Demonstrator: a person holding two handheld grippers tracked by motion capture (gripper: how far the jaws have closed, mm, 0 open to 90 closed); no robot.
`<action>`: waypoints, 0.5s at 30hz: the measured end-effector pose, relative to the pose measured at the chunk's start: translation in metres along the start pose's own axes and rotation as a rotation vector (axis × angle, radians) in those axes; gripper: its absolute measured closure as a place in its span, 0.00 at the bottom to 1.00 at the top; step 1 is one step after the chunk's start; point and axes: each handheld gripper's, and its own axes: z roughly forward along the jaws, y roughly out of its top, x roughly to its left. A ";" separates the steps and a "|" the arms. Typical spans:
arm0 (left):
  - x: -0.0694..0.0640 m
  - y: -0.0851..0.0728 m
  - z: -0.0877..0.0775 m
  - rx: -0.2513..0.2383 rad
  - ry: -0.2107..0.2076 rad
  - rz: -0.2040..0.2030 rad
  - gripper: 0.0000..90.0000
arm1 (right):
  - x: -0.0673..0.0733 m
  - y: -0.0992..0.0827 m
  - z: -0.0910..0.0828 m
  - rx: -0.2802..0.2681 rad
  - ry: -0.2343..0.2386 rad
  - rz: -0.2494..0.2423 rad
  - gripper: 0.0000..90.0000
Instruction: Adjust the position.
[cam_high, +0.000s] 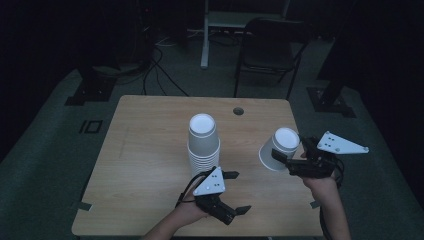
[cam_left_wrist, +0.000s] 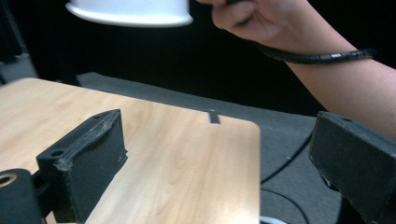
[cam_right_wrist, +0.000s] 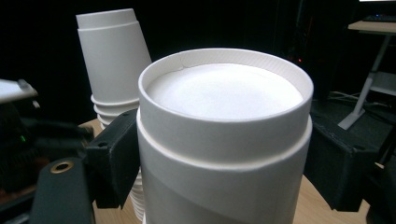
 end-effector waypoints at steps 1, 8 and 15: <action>0.000 0.000 0.004 0.009 -0.006 0.004 0.05 | 0.001 0.001 0.000 -0.001 0.001 -0.001 0.22; 0.001 0.002 0.028 0.017 -0.077 -0.002 0.05 | 0.007 0.008 -0.001 -0.022 0.016 -0.011 0.22; 0.008 0.014 0.046 -0.030 -0.094 -0.035 0.05 | 0.011 0.009 -0.001 -0.028 0.025 -0.016 0.22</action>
